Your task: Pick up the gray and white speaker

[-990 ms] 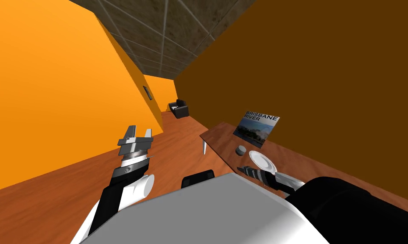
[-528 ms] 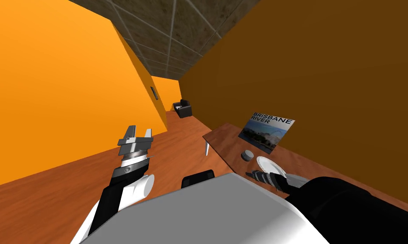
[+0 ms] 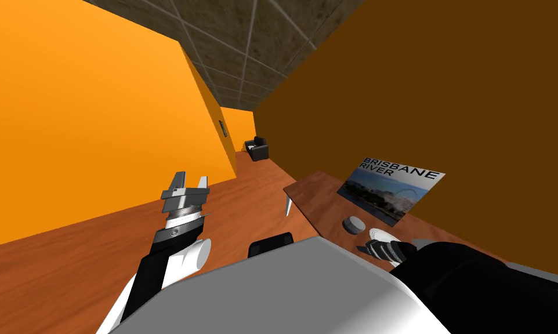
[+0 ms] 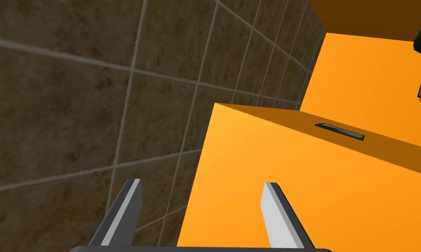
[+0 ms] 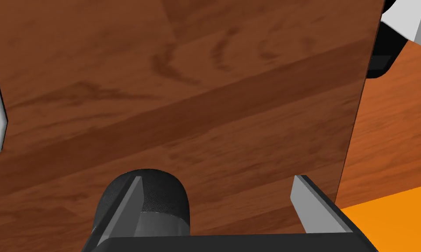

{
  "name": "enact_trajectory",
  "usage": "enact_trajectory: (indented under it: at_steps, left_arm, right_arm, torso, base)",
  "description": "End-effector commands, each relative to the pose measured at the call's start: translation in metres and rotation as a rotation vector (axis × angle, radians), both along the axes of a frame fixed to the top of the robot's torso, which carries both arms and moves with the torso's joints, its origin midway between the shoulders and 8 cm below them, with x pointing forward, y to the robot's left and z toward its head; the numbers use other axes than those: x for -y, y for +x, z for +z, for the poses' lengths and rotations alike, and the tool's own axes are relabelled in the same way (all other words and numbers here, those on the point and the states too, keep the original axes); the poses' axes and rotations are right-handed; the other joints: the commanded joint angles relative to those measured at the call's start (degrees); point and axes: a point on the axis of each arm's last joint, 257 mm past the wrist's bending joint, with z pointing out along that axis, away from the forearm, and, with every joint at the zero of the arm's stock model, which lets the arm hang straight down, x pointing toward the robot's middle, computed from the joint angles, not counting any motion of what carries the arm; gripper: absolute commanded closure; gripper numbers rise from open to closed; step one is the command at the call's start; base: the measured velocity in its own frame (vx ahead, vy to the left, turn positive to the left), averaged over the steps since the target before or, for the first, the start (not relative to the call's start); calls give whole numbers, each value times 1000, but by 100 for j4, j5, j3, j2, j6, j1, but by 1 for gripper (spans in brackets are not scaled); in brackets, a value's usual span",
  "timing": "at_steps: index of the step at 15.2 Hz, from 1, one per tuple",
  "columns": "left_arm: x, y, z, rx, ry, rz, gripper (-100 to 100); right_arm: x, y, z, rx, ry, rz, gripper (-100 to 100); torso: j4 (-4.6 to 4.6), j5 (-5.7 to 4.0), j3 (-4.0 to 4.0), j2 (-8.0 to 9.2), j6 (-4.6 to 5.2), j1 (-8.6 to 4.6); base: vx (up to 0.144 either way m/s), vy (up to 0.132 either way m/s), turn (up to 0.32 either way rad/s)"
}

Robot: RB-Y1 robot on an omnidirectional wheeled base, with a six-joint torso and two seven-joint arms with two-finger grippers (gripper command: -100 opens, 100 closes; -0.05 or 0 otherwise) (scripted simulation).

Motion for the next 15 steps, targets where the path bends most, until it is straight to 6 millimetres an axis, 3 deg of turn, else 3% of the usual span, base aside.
enact_trajectory:
  at_steps: [1,3,4,5,6,7,8,12,14,15]
  left_arm:
    - [0,0,0,0,0,0,0]
    - [0,0,0,0,0,0,0]
    - [0,0,0,0,0,0,0]
    - [0,0,0,0,0,0,0]
    - [0,0,0,0,0,0,0]
    - [0,0,0,0,0,0,0]
    - [0,0,0,0,0,0,0]
    - [0,0,0,0,0,0,0]
    - [0,0,0,0,0,0,0]
    - [0,0,0,0,0,0,0]
  right_arm:
    - [10,-4,2,-15,-17,7,-100]
    - [15,-7,3,-19,-26,0,-100]
    - [35,-20,12,-58,-71,11,-100]
    - [35,-20,12,-59,-72,10,-100]
    - [54,-32,22,-94,-114,18,-100]
    - [54,-32,22,-94,-114,18,-100]
    - [70,-42,31,-125,-151,26,-100]
    - [70,-42,31,-125,-151,26,-100]
    - [101,-62,52,-188,-224,42,-100]
    - [101,-62,52,-188,-224,42,-100]
  torso:
    - [0,0,0,0,0,0]
    - [3,-3,9,16,5,-9]
    - [5,-5,14,25,5,-12]
    - [6,-2,15,26,1,-11]
    - [6,-3,13,22,1,-9]
    - [4,-2,10,16,-1,-7]
    - [3,-2,6,10,1,-6]
    - [4,-2,12,21,6,-3]
    - [7,-2,18,30,3,-7]
    - [5,0,12,19,-1,-1]
  base:
    - [57,18,42]
    - [21,4,-14]
    - [25,16,113]
    - [43,21,132]
    - [66,25,176]
    - [79,26,128]
    - [86,35,125]
    - [37,25,25]
    - [45,28,128]
    - [95,49,186]
